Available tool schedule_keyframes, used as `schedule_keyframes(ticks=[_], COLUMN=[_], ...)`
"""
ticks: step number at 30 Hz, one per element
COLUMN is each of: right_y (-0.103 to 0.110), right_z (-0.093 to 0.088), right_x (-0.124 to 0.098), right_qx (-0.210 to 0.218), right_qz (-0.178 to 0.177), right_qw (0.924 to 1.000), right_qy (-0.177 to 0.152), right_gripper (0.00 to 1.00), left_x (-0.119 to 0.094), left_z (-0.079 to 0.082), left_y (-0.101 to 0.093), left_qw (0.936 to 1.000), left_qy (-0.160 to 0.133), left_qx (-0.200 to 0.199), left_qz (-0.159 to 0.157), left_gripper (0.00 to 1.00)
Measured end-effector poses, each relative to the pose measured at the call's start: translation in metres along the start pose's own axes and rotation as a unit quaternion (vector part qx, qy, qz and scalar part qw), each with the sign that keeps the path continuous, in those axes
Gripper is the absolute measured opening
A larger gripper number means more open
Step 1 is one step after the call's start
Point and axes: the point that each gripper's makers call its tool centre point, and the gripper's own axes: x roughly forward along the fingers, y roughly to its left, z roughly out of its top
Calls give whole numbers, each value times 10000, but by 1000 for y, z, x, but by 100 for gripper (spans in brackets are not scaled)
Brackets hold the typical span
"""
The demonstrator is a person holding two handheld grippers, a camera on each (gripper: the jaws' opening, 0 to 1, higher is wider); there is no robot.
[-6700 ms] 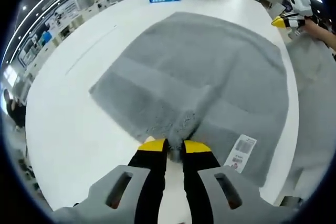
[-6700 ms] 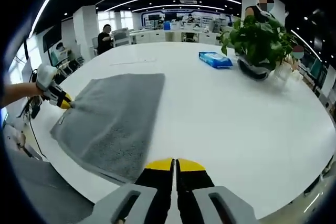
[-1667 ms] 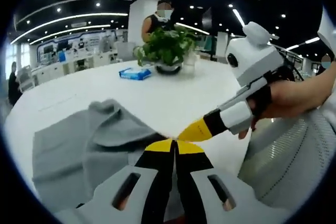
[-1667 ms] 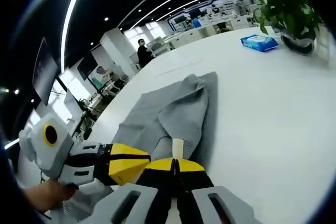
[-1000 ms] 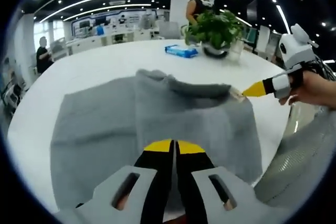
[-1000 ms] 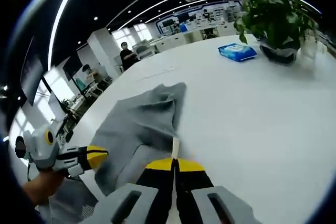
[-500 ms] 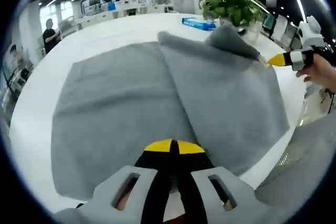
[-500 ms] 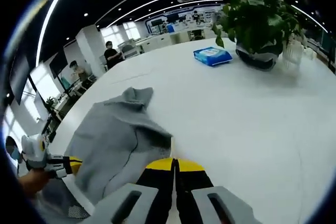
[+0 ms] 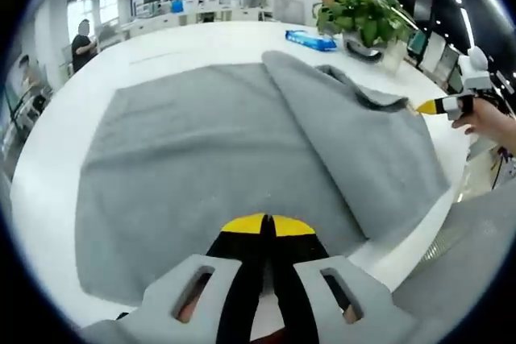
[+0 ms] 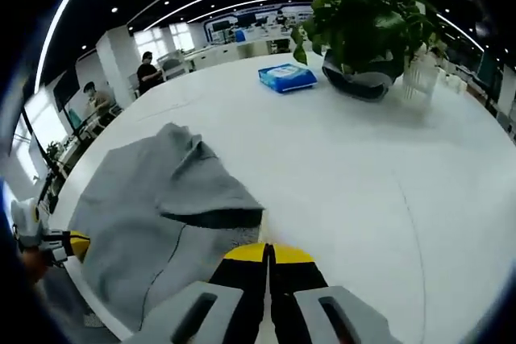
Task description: Open the folded towel by lifting each exposed corner and separating the folded layers until the towel lies flat within the target outline without major curled edges
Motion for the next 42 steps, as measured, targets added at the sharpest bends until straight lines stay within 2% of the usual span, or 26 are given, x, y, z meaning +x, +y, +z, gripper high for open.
schedule_keyframes(ticks=[6,9,16,23,25,28,33,36,42], right_y=[-19,-25,-36,-49,-52,-56,-65,-70,-76], right_z=[-2,-3,-2,-4,-6,-8,-8,-9,-17], right_x=[-3,-7,-16,-24,-26,-27,-30,-32,-34], right_qx=[-20,-33,14,159,190,216,225,277,378], right_qz=[-191,-306,-448,-556,-582,-612,-677,-696,-701], right_qw=[9998,9995,9990,9983,9981,9979,9974,9971,9968], right_qy=[13,14,-31,-79,-86,-88,-112,-112,-95], right_gripper=[0,0,0,0,0,0,0,0,0], left_x=[-1,-4,-8,-18,-20,-22,-28,-32,-35], left_z=[-1,-2,-5,-10,-11,-12,-15,-17,-21], left_y=[7,17,29,51,58,64,85,94,100], left_qw=[9999,9995,9984,9970,9958,9962,9939,9933,9918], left_qy=[11,11,12,77,83,98,141,206,181], left_qx=[-45,-181,-319,-324,-487,-403,-623,-621,-814], left_qz=[114,272,456,701,771,772,895,955,971], left_gripper=[1,1,2,3,3,3,3,4,4])
